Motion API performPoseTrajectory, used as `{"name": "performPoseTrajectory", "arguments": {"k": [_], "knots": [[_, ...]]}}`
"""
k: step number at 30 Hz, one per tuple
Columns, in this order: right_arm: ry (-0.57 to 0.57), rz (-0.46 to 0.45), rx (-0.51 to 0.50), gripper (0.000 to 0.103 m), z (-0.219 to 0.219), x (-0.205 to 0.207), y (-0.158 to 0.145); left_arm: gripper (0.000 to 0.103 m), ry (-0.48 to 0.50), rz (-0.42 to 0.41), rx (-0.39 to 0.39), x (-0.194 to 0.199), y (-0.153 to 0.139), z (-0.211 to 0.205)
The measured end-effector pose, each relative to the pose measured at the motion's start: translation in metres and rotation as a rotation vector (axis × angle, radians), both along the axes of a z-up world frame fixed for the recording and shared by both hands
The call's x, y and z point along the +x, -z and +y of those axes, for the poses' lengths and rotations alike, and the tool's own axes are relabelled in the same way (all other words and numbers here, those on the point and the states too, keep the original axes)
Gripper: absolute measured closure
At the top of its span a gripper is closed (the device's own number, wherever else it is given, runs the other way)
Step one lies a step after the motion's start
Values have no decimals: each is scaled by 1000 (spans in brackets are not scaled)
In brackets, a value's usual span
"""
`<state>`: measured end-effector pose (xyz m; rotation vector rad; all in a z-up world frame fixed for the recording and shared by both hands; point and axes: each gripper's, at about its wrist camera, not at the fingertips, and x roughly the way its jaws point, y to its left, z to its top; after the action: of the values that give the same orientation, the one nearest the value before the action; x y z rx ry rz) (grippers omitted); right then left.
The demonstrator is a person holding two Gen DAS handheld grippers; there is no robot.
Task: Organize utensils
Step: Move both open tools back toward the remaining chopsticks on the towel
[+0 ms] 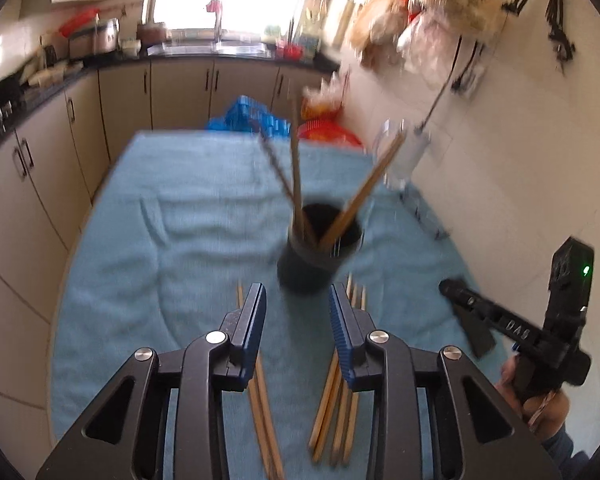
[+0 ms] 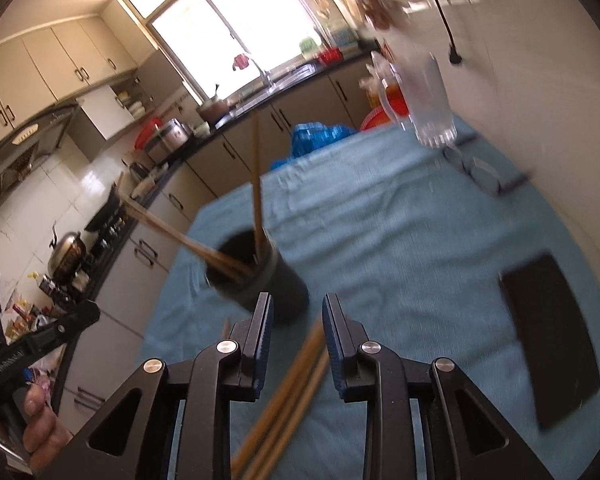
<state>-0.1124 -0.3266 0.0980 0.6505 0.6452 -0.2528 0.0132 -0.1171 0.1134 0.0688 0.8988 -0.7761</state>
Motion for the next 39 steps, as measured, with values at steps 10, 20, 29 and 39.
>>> {"name": "performPoseTrajectory", "arguments": {"k": [10, 20, 29, 39], "knots": [[-1, 76, 57, 75, 4, -27, 41, 72, 135, 154, 178, -20, 91, -52], [16, 56, 55, 75, -1, -39, 35, 72, 181, 224, 241, -40, 124, -71], [35, 39, 69, 75, -9, -46, 34, 73, 295, 269, 159, -63, 108, -81], [47, 42, 86, 75, -15, -48, 40, 76, 204, 266, 213, -19, 114, -111]]}}
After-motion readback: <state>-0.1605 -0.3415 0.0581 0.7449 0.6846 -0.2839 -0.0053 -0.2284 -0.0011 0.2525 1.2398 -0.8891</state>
